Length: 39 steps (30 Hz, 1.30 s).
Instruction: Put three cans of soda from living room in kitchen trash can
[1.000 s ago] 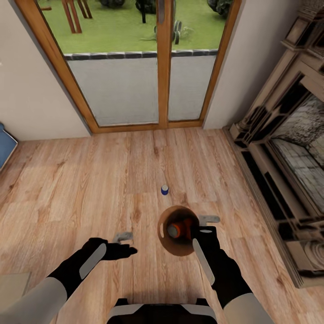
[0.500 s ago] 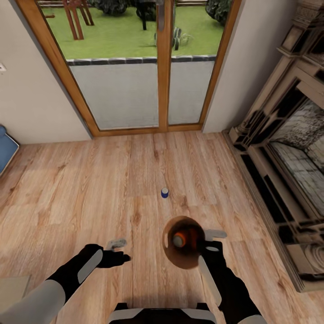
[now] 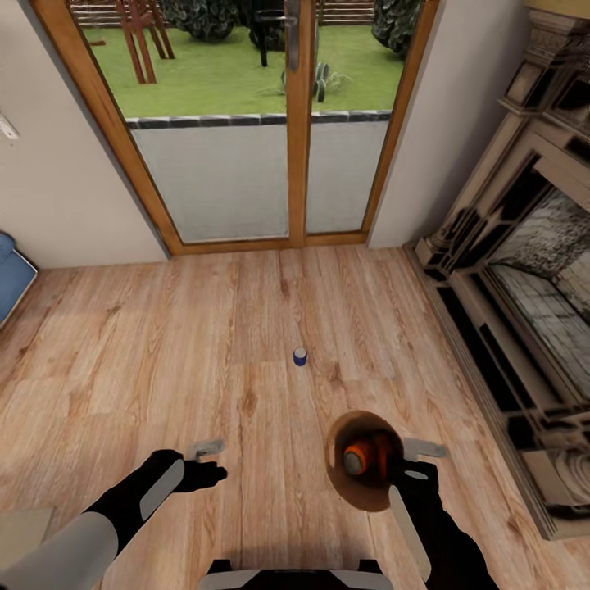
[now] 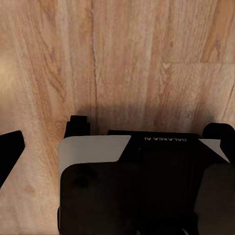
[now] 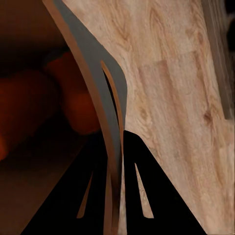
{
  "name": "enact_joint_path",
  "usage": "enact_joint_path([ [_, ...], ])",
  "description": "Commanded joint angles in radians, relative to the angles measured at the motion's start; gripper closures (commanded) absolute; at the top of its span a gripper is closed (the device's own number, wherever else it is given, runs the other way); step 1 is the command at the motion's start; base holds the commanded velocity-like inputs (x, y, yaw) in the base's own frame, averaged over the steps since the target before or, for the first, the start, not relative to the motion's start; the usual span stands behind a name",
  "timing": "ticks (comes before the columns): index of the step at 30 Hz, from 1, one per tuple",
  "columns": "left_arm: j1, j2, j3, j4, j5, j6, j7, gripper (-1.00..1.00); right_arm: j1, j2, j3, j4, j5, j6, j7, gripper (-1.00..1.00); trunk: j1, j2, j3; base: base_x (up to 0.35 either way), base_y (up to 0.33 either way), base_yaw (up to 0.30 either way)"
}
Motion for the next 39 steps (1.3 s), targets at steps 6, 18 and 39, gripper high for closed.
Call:
enact_joint_path([
  [6, 0.000, -0.002, -0.003, 0.052, 0.000, -0.025, 0.007, -1.00, 0.005, -0.015, -0.011, 0.021, -0.020, -0.021, 0.011, 1.00, 0.000, 0.000, 0.010, 0.000, 0.000, 0.000],
  [18, 0.000, -0.005, -0.008, 0.082, 0.000, -0.032, 0.008, -1.00, 0.006, -0.048, -0.129, 0.083, -0.019, -0.012, 0.259, 1.00, 0.000, 0.000, 0.029, 0.000, 0.000, 0.000],
  [39, 0.000, -0.005, -0.010, 0.083, 0.000, -0.060, 0.004, -1.00, 0.032, -0.058, -0.141, 0.131, -0.016, -0.023, 0.285, 1.00, 0.000, 0.000, 0.042, 0.000, 0.000, 0.000],
])
